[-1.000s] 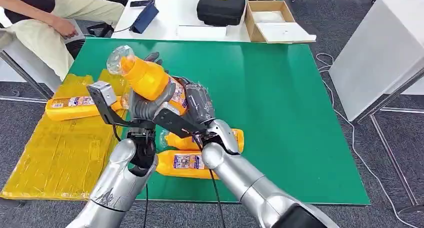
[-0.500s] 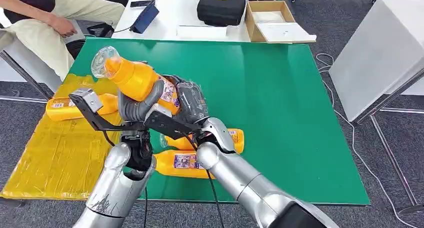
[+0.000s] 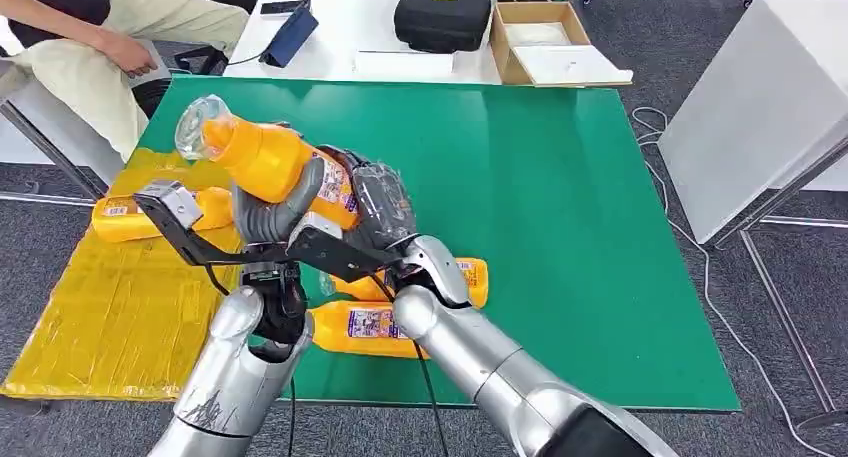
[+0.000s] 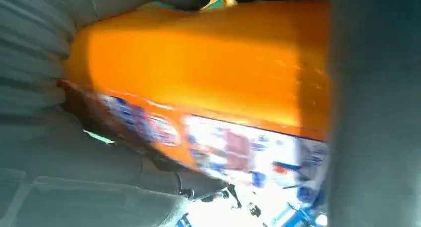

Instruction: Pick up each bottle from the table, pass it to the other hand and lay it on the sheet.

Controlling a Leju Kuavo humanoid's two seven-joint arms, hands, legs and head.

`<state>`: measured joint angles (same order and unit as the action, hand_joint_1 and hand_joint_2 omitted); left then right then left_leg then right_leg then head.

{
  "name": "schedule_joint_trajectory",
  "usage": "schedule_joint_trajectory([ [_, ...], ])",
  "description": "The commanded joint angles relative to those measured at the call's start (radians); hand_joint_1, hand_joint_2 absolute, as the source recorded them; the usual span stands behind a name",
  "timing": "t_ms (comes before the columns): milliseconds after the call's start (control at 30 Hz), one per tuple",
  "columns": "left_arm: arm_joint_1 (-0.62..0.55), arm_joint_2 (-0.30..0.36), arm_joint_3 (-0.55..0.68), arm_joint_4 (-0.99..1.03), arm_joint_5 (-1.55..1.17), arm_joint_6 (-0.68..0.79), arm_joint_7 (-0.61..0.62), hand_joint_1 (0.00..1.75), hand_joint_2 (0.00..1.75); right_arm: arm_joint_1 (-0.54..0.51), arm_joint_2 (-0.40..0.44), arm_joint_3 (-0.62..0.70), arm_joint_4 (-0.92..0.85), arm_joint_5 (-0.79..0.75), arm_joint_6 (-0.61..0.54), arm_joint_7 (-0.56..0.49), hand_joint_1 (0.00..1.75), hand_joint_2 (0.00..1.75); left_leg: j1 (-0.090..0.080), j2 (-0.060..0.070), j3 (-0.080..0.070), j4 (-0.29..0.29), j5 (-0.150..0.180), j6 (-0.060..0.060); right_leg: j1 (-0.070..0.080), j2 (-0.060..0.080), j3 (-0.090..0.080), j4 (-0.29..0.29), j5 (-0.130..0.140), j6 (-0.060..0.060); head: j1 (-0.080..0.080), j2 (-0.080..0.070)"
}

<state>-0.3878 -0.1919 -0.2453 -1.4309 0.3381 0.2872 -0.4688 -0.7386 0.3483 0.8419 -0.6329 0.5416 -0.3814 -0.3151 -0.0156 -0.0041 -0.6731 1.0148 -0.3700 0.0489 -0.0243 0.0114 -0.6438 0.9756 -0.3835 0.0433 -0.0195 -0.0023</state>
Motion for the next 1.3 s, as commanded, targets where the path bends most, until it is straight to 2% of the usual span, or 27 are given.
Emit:
schedule_joint_trajectory([
  [33,-0.048,0.019,0.106,-0.091,-0.342,0.284,-0.159,1.75,1.75,0.098,-0.131,-0.111,-0.268,0.091,-0.031,0.02,0.0,1.75,0.002,-0.002,0.002,0.0,-0.001,-0.003,0.002,-0.003,0.003,-0.001,-0.001,-0.002,0.0,0.0],
  [67,-0.035,0.037,0.125,-0.114,-0.443,0.353,-0.166,1.75,1.75,0.13,-0.163,-0.154,-0.378,0.086,-0.019,0.023,0.0,1.75,0.002,-0.004,0.005,0.0,-0.002,-0.004,0.002,-0.005,0.007,0.0,-0.003,-0.003,0.0,0.0],
  [100,-0.02,0.05,0.146,-0.13,-0.489,0.367,-0.155,1.75,1.75,0.148,-0.194,-0.177,-0.455,0.084,0.01,0.033,0.0,1.75,0.001,-0.002,0.0,0.0,0.0,-0.002,0.001,-0.003,0.002,-0.001,0.0,-0.001,0.0,0.0],
  [167,-0.013,0.059,0.159,-0.127,-0.528,0.37,-0.156,1.75,1.75,0.159,-0.202,-0.196,-0.485,0.09,0.027,0.038,0.0,1.75,0.001,-0.002,0.006,0.0,-0.002,-0.004,0.001,-0.003,0.007,-0.001,-0.002,-0.003,0.0,0.0],
  [200,-0.004,0.078,0.163,-0.114,-0.605,0.395,-0.122,1.75,1.75,0.174,-0.215,-0.222,-0.52,0.089,-0.002,0.034,0.0,1.75,0.001,-0.002,0.008,0.0,-0.004,-0.005,0.001,-0.003,0.01,-0.001,-0.004,-0.004,0.0,0.0],
  [300,0.041,0.123,0.213,-0.087,-0.675,0.386,-0.064,1.75,1.75,0.247,-0.272,-0.305,-0.659,0.085,-0.019,0.049,0.0,1.75,0.0,-0.003,0.003,-0.002,0.0,-0.002,0.0,-0.004,0.004,-0.002,-0.001,-0.002,0.0,0.0],
  [333,0.064,0.128,0.23,-0.07,-0.699,0.381,-0.033,1.75,1.75,0.272,-0.287,-0.323,-0.678,0.099,-0.008,0.08,0.0,1.75,0.0,-0.003,0.006,-0.002,-0.001,-0.003,0.0,-0.004,0.008,-0.003,-0.002,-0.003,0.0,0.0],
  [400,0.097,0.126,0.27,-0.007,-0.684,0.377,-0.112,1.75,1.75,0.326,-0.306,-0.365,-0.694,0.114,-0.012,0.054,0.0,1.75,0.0,-0.004,0.009,-0.005,-0.001,-0.003,0.0,-0.004,0.01,-0.005,-0.002,-0.002,0.0,0.0],
  [667,0.09,0.115,0.266,-0.009,-0.685,0.377,-0.12,1.75,1.75,0.323,-0.291,-0.364,-0.682,0.118,-0.012,0.045,0.0,1.75,0.0,-0.002,0.004,-0.001,-0.002,-0.003,0.0,-0.003,0.005,-0.001,-0.002,-0.002,0.0,0.0],
  [767,0.108,0.132,0.292,0.033,-0.937,0.411,-0.047,1.75,1.75,0.381,-0.328,-0.408,-0.742,0.148,-0.075,0.067,0.0,1.75,0.001,-0.003,0.008,-0.001,-0.003,-0.005,0.001,-0.004,0.009,-0.002,-0.003,-0.004,0.0,0.0],
  [867,0.116,0.148,0.342,0.122,-1.14,0.411,-0.036,1.75,1.75,0.486,-0.38,-0.493,-0.846,0.156,-0.109,0.066,0.0,1.75,0.0,-0.005,0.006,-0.003,-0.001,-0.002,0.0,-0.006,0.007,-0.003,-0.002,-0.002,0.0,0.0],
  [900,0.118,0.157,0.365,0.16,-1.235,0.411,-0.029,1.75,1.75,0.518,-0.396,-0.529,-0.878,0.155,-0.118,0.066,0.0,1.75,0.0,-0.006,0.009,-0.004,-0.002,-0.004,0.001,-0.007,0.011,-0.004,-0.003,-0.003,0.0,0.0],
  [933,0.121,0.167,0.374,0.186,-1.267,0.411,-0.034,1.75,1.75,0.529,-0.406,-0.547,-0.89,0.148,-0.12,0.064,0.0,1.75,0.0,-0.009,0.013,-0.005,-0.003,-0.005,0.001,-0.01,0.015,-0.005,-0.005,-0.004,0.0,0.0],
  [967,0.125,0.173,0.391,0.21,-1.319,0.411,-0.029,1.75,1.75,0.54,-0.414,-0.565,-0.903,0.138,-0.116,0.062,0.0,1.75,0.0,-0.007,0.005,-0.003,-0.001,-0.002,-0.001,-0.007,0.007,-0.003,-0.003,-0.002,0.0,0.0],
  [1000,0.134,0.161,0.449,0.212,-1.414,0.411,-0.047,1.75,1.75,0.55,-0.42,-0.584,-0.911,0.137,-0.111,0.059,0.0,1.75,0.0,-0.007,0.009,-0.003,-0.002,-0.004,0.0,-0.007,0.011,-0.004,-0.004,-0.003,0.0,0.0],
  [1067,0.144,0.143,0.525,0.236,-1.555,0.411,-0.086,1.75,1.75,0.56,-0.422,-0.6,-0.916,0.139,-0.109,0.057,0.0,1.75,-0.001,-0.003,0.004,-0.002,-0.002,-0.002,-0.001,-0.003,0.006,-0.002,-0.002,-0.001,0.0,0.0],
  [1100,0.142,0.143,0.538,0.265,-1.589,0.411,-0.084,1.75,1.75,0.565,-0.424,-0.602,-0.916,0.139,-0.107,0.056,0.0,1.75,-0.001,-0.002,0.014,-0.004,-0.006,-0.006,-0.001,-0.002,0.015,-0.004,-0.005,-0.004,0.0,0.0],
  [1133,0.144,0.164,0.505,0.282,-1.585,0.411,-0.048,1.75,1.75,0.569,-0.422,-0.606,-0.914,0.146,-0.106,0.053,0.0,1.75,-0.001,-0.003,0.006,-0.002,-0.003,-0.003,-0.001,-0.003,0.007,-0.002,-0.003,-0.002,0.0,0.0],
  [1167,0.135,0.153,0.543,0.306,-1.664,0.411,-0.056,1.75,1.75,0.573,-0.425,-0.605,-0.904,0.14,-0.104,0.057,0.0,1.75,-0.001,-0.003,0.009,-0.002,-0.005,-0.005,-0.001,-0.003,0.011,-0.003,-0.004,-0.003,0.0,0.0],
  [1233,0.143,0.162,0.535,0.291,-1.782,0.411,-0.014,1.75,1.75,0.572,-0.431,-0.597,-0.884,0.134,-0.093,0.063,0.0,1.75,-0.001,-0.003,0.005,-0.002,-0.003,-0.003,-0.001,-0.003,0.006,-0.002,-0.003,-0.002,0.0,0.0],
  [1267,0.157,0.185,0.491,0.268,-1.85,0.411,0.053,1.75,1.75,0.572,-0.434,-0.594,-0.874,0.134,-0.097,0.064,0.0,1.75,0.0,-0.003,0.014,-0.003,-0.006,-0.007,0.0,-0.004,0.014,-0.004,-0.006,-0.005,0.0,0.0],
  [1300,0.168,0.235,0.402,0.269,-1.909,0.411,0.158,1.75,1.75,0.572,-0.435,-0.592,-0.868,0.131,-0.097,0.064,0.0,1.75,0.0,-0.002,0.005,-0.001,-0.004,-0.004,0.0,-0.003,0.006,-0.002,-0.003,-0.003,0.0,0.0],
])
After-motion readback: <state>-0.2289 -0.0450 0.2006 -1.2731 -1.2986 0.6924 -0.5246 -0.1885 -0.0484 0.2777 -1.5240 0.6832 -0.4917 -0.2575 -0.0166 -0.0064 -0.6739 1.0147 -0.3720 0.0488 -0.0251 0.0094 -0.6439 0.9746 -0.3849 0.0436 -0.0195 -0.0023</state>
